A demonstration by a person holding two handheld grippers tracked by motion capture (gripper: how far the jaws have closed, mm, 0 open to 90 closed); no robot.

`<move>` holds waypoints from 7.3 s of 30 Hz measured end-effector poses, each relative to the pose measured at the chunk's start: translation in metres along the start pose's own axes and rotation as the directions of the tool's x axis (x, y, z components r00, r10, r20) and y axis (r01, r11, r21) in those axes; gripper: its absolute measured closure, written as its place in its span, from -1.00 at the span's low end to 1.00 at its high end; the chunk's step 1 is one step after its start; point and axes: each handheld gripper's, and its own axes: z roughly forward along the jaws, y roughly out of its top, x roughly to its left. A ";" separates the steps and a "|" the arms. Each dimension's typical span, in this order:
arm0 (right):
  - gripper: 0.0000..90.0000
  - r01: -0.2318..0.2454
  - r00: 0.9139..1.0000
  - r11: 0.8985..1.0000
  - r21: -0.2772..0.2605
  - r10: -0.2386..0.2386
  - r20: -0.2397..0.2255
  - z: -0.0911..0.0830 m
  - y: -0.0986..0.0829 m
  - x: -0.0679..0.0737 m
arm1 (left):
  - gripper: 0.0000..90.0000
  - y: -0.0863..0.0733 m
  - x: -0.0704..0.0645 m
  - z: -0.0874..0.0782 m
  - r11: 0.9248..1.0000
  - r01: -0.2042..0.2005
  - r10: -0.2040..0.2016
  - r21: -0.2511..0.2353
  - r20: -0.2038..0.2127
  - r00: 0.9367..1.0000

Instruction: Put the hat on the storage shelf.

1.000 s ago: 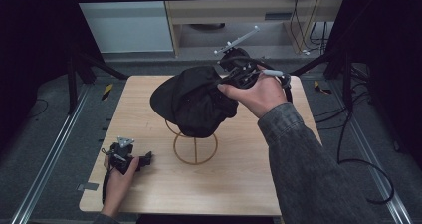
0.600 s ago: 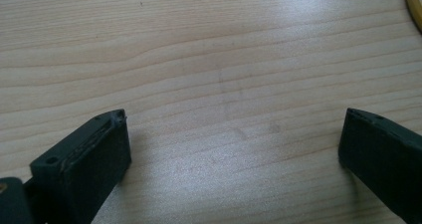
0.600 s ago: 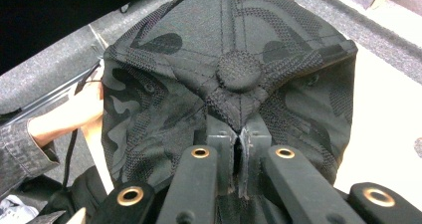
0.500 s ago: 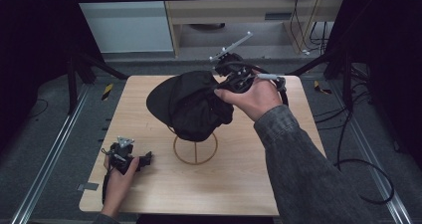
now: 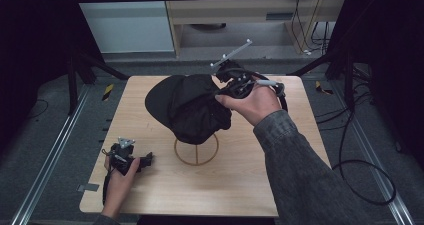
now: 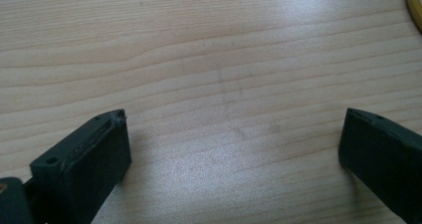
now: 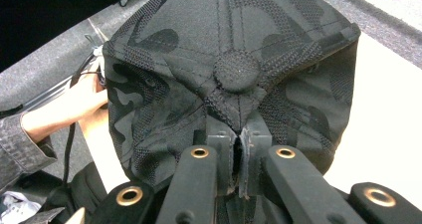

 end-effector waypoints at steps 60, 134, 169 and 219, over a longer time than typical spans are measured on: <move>0.88 0.011 0.999 1.000 0.017 -0.011 0.043 0.036 -0.008 0.001 | -1.00 0.000 0.000 0.000 1.000 -0.003 0.003 -0.001 0.003 1.000; -0.54 -0.118 0.968 0.981 -0.154 0.148 0.202 -0.051 -0.070 -0.062 | -1.00 0.000 0.000 0.001 1.000 -0.001 0.001 -0.004 0.003 1.000; -0.82 -0.239 0.906 0.944 -0.228 0.301 0.298 -0.046 -0.157 -0.107 | -1.00 0.000 0.000 0.000 1.000 -0.004 0.004 -0.002 0.003 1.000; -0.68 -0.299 0.896 0.948 -0.109 0.318 0.309 0.071 -0.273 -0.090 | -1.00 0.000 0.000 0.000 1.000 -0.004 0.004 -0.002 0.003 1.000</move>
